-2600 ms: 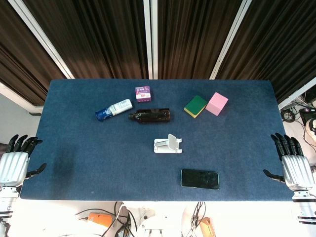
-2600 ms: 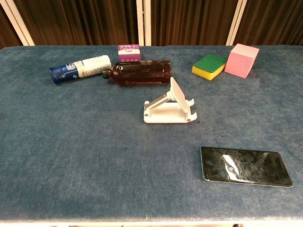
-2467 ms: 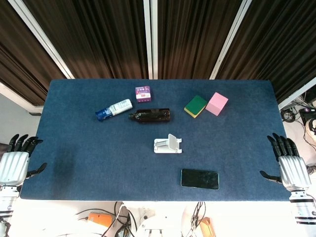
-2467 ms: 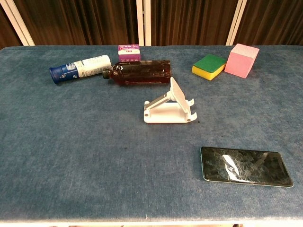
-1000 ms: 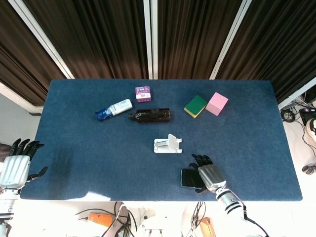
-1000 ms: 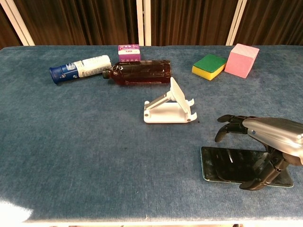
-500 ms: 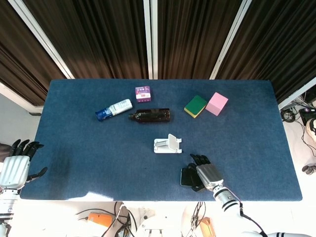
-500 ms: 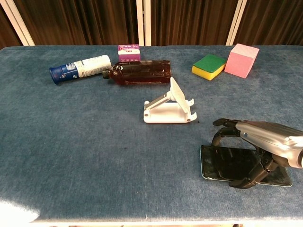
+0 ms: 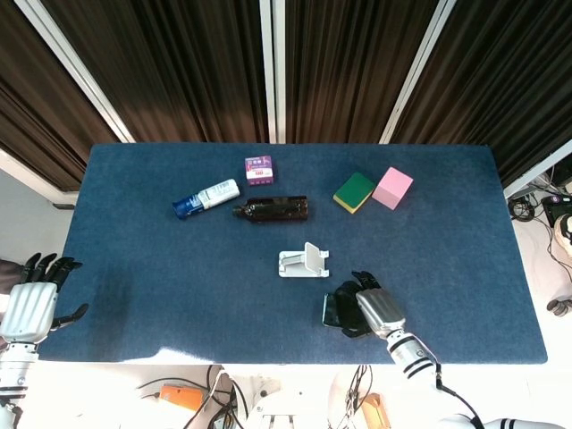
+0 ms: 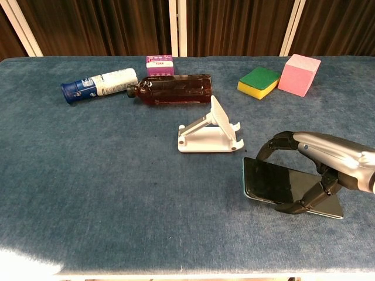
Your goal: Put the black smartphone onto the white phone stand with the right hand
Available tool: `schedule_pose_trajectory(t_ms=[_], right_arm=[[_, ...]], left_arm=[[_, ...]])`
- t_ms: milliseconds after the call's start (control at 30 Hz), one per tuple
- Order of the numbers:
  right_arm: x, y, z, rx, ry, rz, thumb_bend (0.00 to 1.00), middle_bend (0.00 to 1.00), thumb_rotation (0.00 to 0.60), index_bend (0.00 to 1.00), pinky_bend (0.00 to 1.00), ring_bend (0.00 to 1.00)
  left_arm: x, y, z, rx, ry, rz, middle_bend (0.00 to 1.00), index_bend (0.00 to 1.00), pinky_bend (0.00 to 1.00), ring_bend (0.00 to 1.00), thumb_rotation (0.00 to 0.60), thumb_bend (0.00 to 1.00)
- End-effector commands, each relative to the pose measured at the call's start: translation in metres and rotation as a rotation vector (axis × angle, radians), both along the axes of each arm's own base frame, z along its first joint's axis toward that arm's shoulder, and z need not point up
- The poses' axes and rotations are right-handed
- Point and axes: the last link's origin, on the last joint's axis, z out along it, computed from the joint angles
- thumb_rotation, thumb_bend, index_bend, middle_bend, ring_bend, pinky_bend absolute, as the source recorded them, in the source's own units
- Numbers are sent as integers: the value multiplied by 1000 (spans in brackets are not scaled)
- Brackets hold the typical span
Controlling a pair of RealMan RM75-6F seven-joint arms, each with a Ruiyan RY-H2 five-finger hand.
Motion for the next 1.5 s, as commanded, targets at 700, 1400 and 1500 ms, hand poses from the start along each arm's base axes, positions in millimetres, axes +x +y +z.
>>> schedule_pose_trajectory(t_ms=[700, 1400, 1500], right_arm=[[19, -64, 49, -62, -239, 194, 496, 466, 600, 661, 512, 401], [39, -133, -3, -44, -669, 291, 494, 466, 600, 591, 487, 347], [37, -132, -13, -45, -746, 265, 494, 466, 600, 572, 477, 334]], left_arm=[[1, -3, 1, 0, -5, 7, 185, 243, 0, 93, 600, 129], [11, -2, 5, 2, 6, 21, 185, 243, 0, 93, 600, 129], [12, -2, 6, 2, 8, 19, 185, 242, 0, 93, 600, 129]])
